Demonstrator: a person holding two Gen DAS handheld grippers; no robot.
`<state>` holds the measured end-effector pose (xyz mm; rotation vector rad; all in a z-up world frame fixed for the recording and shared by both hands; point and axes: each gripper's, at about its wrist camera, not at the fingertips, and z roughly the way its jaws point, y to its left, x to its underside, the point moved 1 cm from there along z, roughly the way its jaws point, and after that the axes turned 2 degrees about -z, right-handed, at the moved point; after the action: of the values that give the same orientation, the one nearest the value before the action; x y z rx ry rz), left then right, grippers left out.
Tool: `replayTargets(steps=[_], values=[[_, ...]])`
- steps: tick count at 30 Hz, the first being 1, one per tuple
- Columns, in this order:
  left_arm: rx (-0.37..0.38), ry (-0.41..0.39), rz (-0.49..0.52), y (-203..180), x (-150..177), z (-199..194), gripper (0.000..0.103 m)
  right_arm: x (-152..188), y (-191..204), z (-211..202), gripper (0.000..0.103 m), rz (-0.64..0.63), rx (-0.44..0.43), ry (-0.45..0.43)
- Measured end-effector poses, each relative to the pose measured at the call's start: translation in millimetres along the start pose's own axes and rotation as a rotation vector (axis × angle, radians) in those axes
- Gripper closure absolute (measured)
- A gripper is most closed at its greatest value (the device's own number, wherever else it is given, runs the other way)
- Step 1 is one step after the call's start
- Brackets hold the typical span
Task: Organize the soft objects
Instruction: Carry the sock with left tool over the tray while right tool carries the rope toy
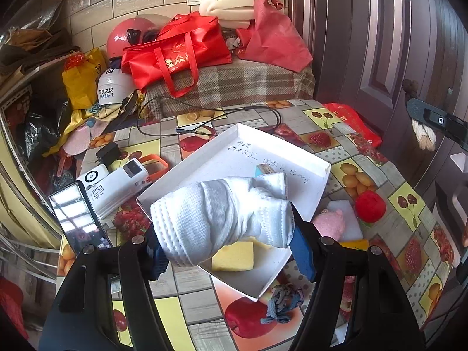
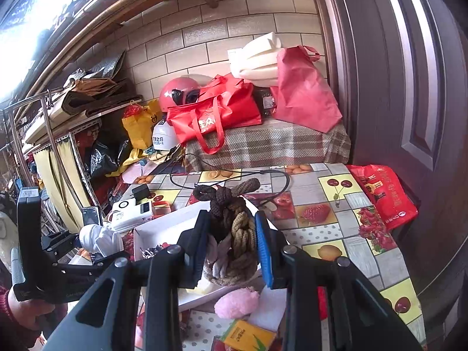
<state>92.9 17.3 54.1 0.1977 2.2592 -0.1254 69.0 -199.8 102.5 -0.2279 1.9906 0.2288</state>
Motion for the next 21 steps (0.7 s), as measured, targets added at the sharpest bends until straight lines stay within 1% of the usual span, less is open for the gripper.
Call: replayTargets(steps=[2, 6, 9, 13, 21], values=[[-0.008, -0.005, -0.001, 5, -7, 2, 0.035, -4, 3, 2, 0.073, -0.019, 0.002, -0.009], [-0.039, -0.028, 0.004, 10, -21, 7, 0.035, -15, -2, 10, 0.073, -0.005, 0.0, -0.015], [-0.059, 0.0, -0.004, 14, -23, 22, 0.035, -22, -4, 19, 0.073, -0.004, 0.008, -0.019], [-0.07, 0.037, -0.008, 16, -17, 39, 0.035, -19, -5, 41, 0.073, 0.007, 0.002, 0.018], [-0.084, 0.077, -0.014, 21, -13, 66, 0.034, 3, -5, 83, 0.073, 0.041, -0.035, 0.114]])
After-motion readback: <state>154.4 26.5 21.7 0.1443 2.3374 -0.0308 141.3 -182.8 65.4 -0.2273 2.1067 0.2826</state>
